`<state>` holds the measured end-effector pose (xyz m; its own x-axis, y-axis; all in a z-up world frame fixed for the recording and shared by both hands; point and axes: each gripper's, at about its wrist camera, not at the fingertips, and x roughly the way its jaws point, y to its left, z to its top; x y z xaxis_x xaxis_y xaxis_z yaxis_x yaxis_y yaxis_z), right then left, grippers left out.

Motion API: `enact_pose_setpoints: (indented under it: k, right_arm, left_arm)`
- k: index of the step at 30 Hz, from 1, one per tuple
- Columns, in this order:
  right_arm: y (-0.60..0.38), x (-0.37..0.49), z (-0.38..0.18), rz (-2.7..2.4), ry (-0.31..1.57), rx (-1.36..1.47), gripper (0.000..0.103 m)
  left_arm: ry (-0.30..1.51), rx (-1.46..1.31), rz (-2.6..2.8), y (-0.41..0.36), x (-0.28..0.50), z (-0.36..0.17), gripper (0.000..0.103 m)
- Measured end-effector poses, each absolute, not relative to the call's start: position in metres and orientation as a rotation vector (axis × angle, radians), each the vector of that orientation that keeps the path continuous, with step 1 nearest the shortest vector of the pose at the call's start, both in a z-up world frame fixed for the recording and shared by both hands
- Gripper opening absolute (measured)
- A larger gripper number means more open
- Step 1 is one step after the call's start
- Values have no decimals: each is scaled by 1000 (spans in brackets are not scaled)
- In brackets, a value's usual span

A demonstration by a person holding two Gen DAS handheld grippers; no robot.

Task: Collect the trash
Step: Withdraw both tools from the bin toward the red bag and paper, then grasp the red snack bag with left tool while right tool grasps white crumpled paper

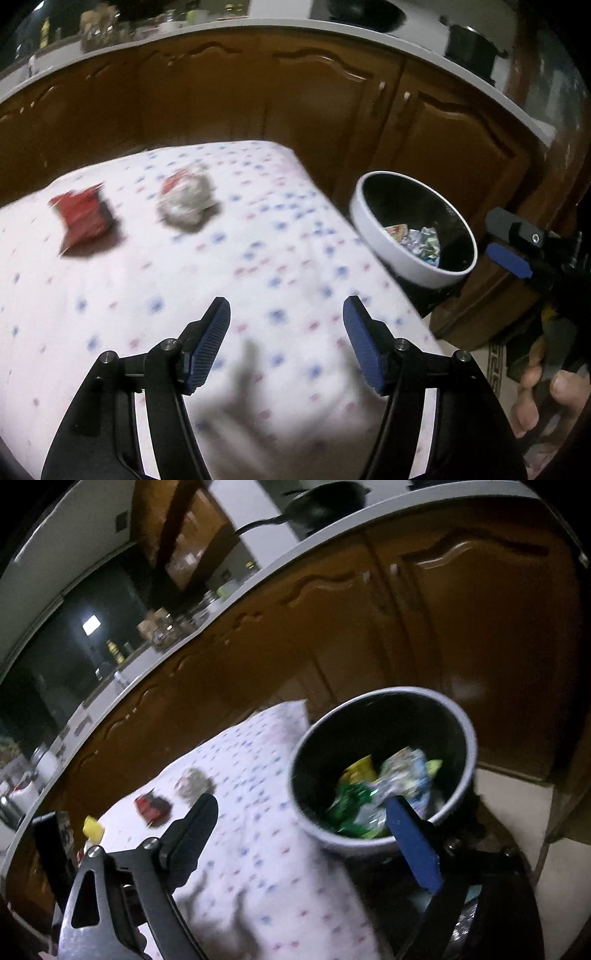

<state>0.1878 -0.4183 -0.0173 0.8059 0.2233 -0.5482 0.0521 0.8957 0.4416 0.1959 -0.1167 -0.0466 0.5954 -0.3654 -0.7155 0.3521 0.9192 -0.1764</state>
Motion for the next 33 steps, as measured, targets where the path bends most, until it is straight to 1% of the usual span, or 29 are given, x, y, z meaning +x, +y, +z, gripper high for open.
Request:
enact_pose_setpoints:
  k: [2,8,16,20,27,33]
  right_arm:
    - [-403,190,-20,138,653,466,96]
    - [-363,201,-31,212,704,436,96]
    - [-323,218,-41,275,761,396,96]
    - [-306,231,-49,310,793,392,96]
    - [-283,264,-51,345,818,379,96]
    - [-280,294,-52,359,833,466,96]
  left_arm:
    - [834,-35,-397,-101,193,-47,65]
    - [847,-90,-327,-51,190,-50,66]
    - [846,-122,-239,-4,195,-53,67]
    - [848,-131,-200,11,206,-53,68]
    - [860,-157,-162,29,241,-49,73]
    - [859,-162,-127,32,273,-48,75]
